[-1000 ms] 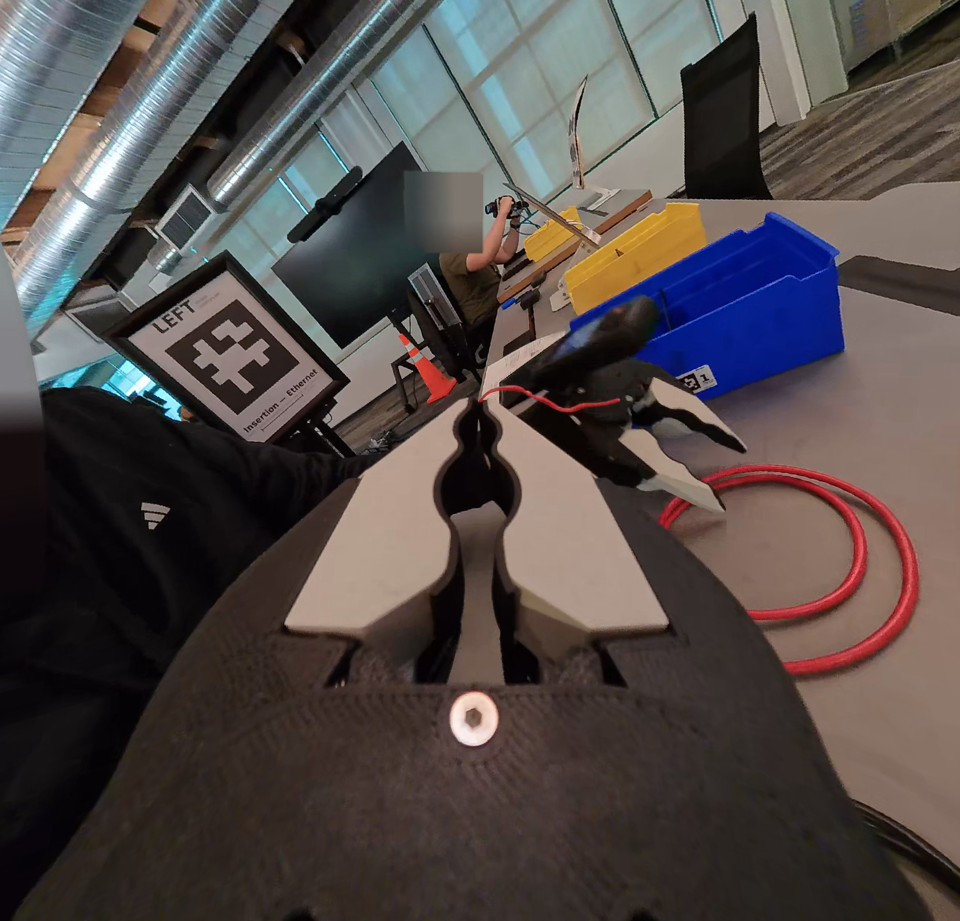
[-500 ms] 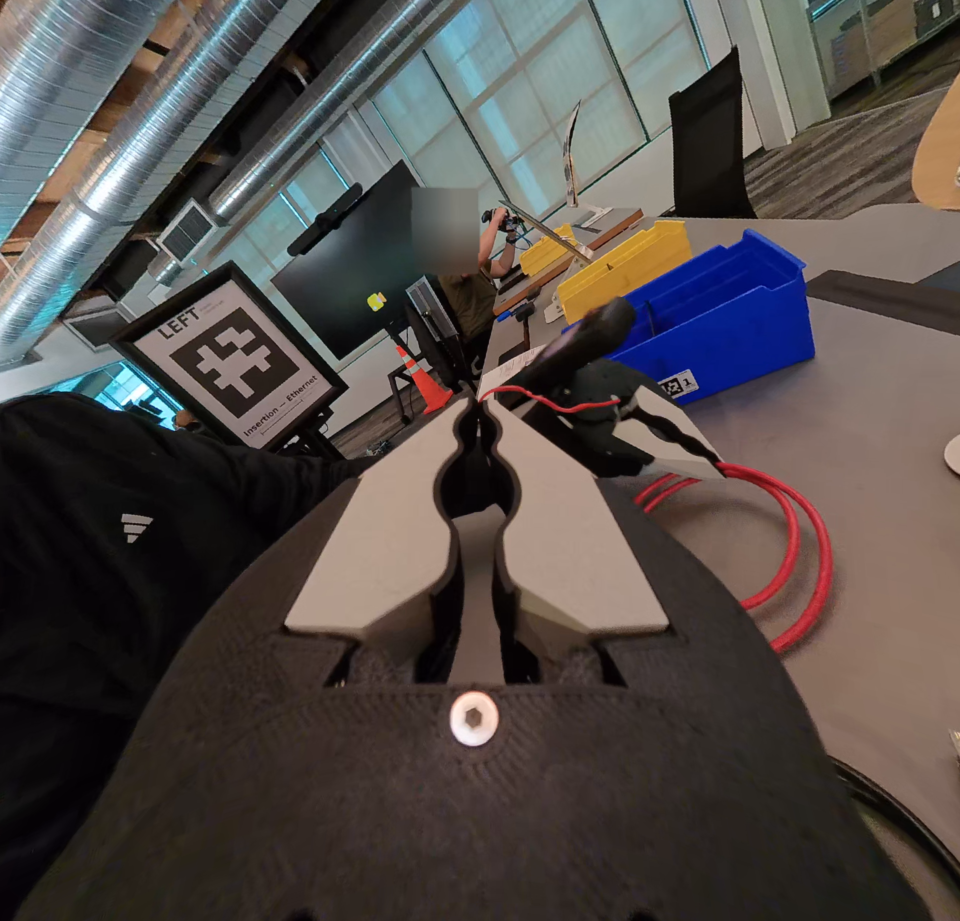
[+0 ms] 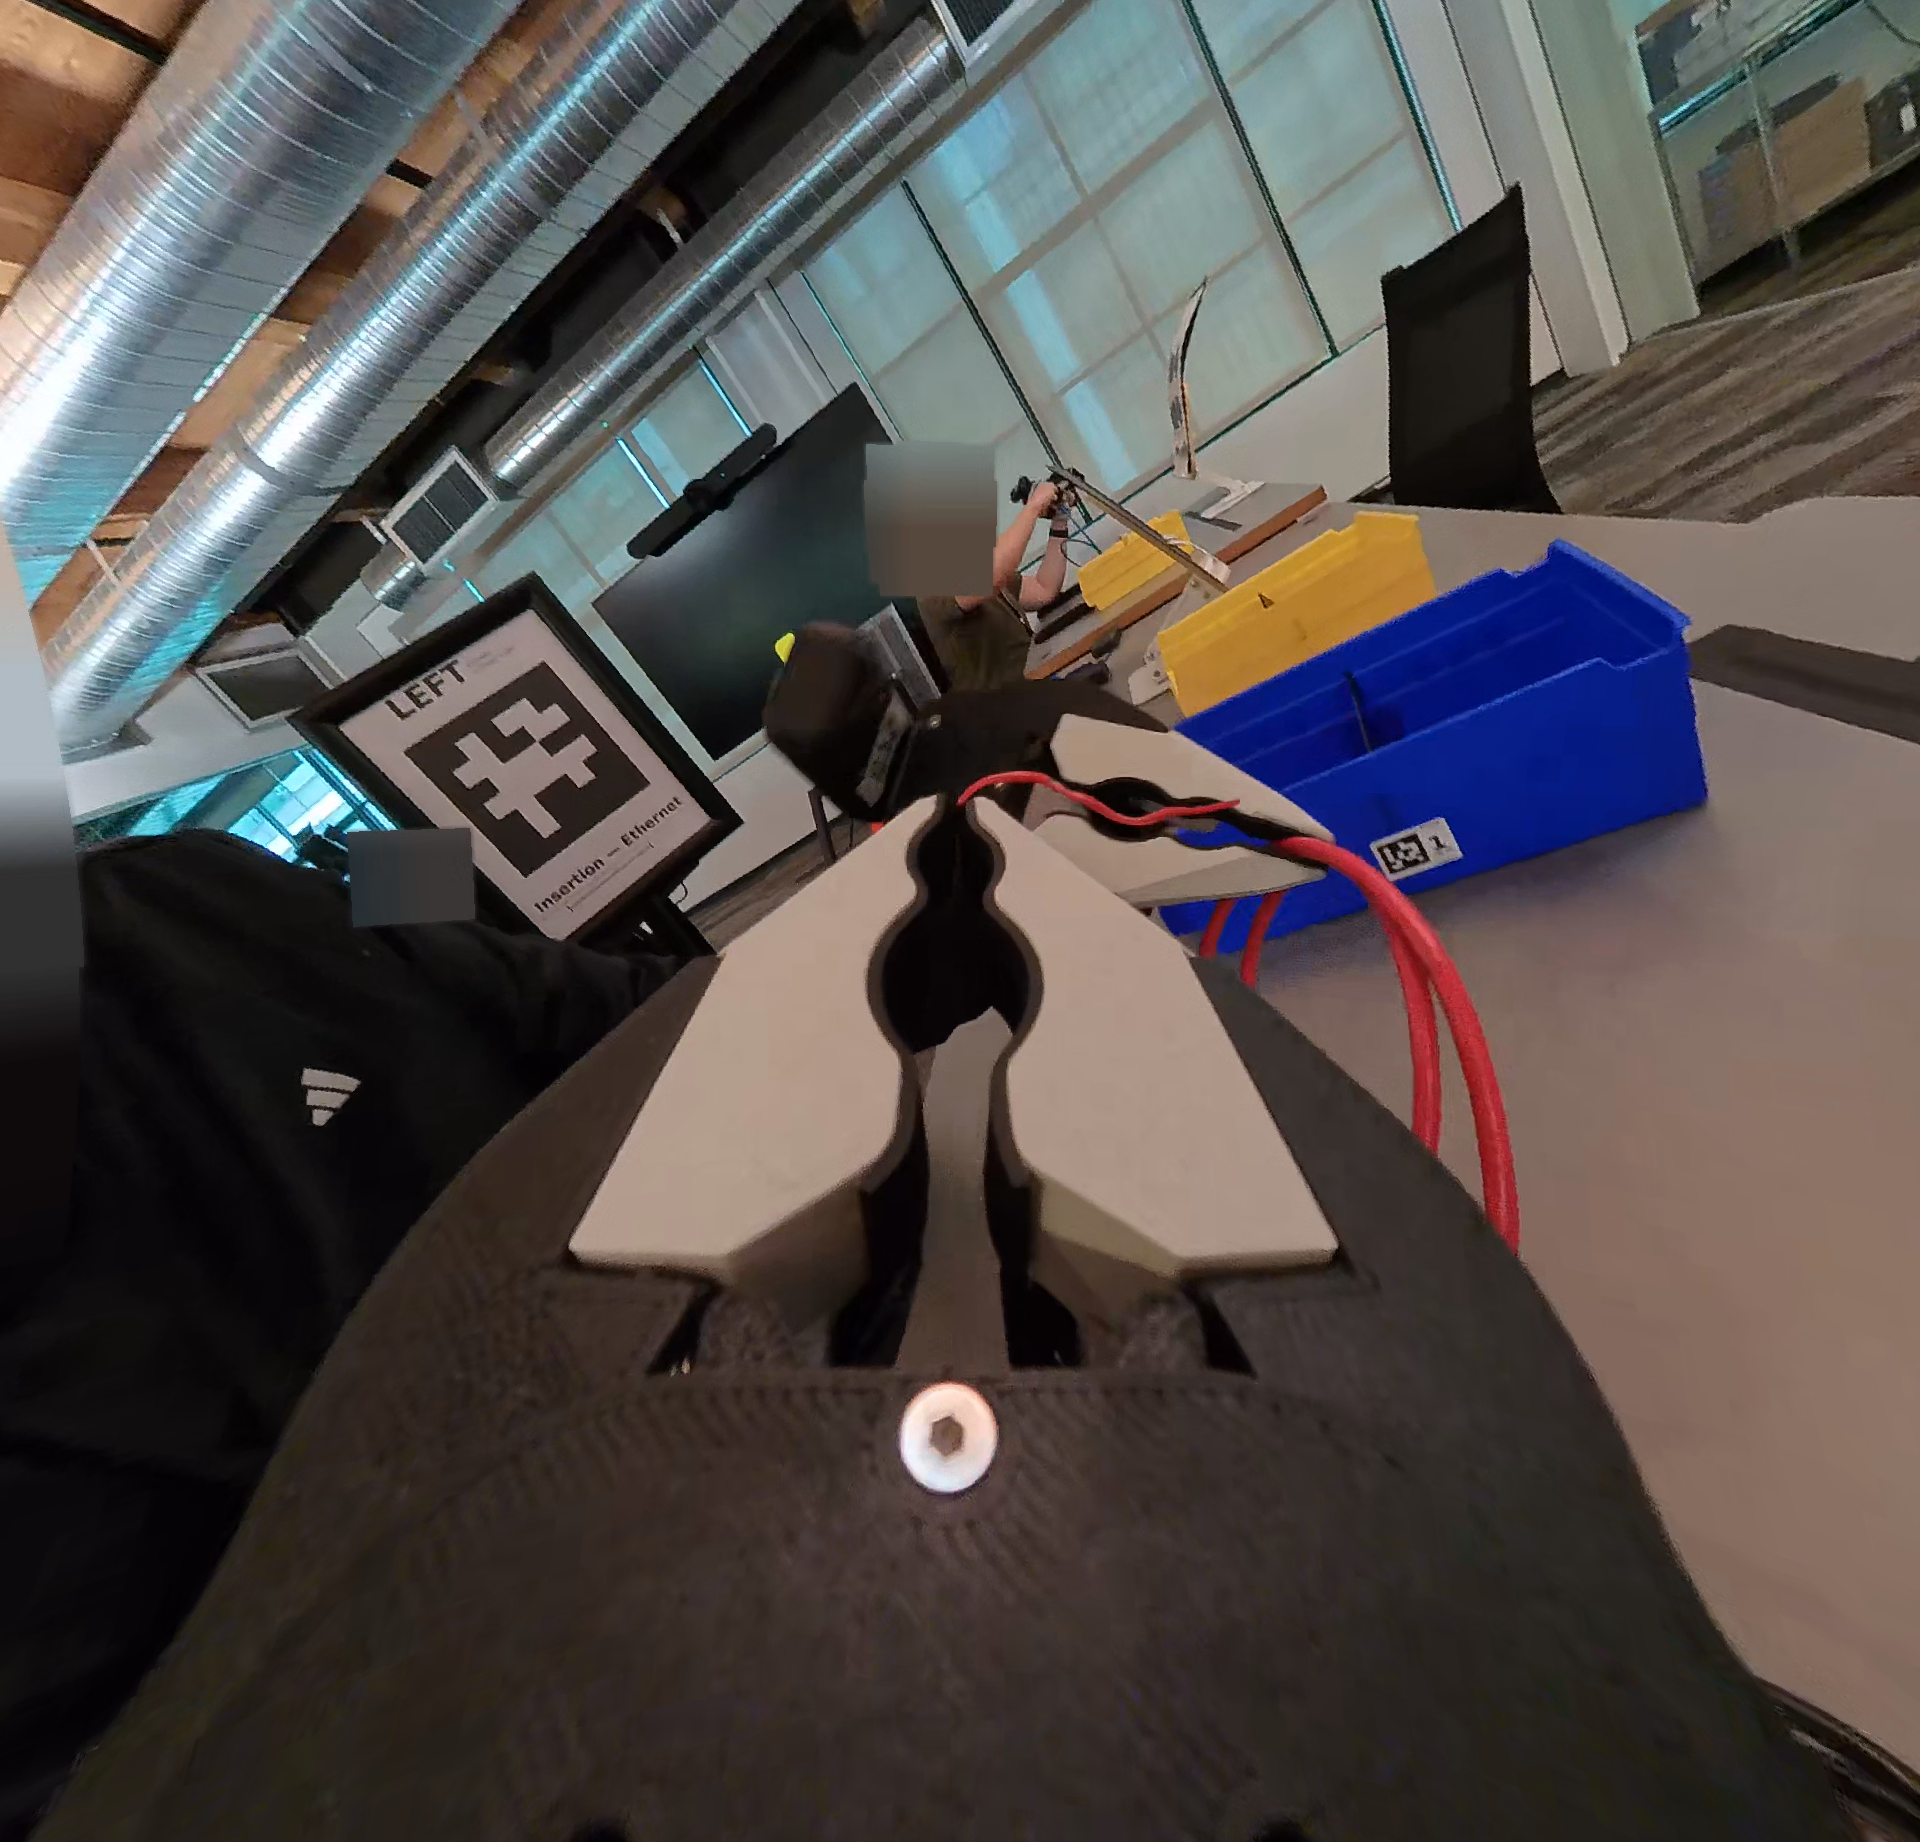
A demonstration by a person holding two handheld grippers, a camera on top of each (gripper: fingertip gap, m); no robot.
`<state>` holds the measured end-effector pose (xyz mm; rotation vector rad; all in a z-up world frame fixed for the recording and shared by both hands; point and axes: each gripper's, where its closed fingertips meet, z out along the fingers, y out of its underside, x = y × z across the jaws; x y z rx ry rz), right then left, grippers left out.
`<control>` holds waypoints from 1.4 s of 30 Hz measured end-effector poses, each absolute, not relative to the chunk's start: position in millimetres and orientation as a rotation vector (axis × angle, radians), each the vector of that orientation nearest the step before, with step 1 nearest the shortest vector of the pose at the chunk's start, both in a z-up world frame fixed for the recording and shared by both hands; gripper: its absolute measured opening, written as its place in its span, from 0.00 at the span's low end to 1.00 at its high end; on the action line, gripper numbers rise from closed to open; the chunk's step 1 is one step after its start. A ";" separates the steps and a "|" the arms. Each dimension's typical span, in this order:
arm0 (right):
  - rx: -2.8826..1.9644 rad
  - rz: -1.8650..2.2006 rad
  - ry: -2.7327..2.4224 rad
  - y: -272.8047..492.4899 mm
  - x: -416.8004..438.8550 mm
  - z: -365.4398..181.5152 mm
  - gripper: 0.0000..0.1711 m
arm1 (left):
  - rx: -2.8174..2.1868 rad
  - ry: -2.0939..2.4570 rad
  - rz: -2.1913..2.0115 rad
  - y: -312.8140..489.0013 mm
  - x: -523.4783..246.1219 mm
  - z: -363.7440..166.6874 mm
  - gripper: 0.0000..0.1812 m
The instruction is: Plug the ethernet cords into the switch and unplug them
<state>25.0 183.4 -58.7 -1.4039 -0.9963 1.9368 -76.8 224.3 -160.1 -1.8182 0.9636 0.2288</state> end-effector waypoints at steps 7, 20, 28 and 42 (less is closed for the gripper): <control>-1.415 1.937 -1.056 159.1 -3.5 -56.7 0.00 | -1.615 1.050 0.363 197.3 -47.3 -122.9 0.01; -1.533 1.690 -1.140 160.8 -18.3 -75.6 0.00 | -1.500 1.147 0.368 175.5 -25.9 -106.6 0.02; -1.557 1.615 -1.167 167.0 -16.8 -87.1 0.00 | -1.494 1.152 0.328 172.2 -20.0 -102.8 0.02; -1.533 1.487 -1.296 170.1 -11.6 -105.6 0.11 | -1.495 1.160 0.286 170.2 -17.5 -103.2 0.01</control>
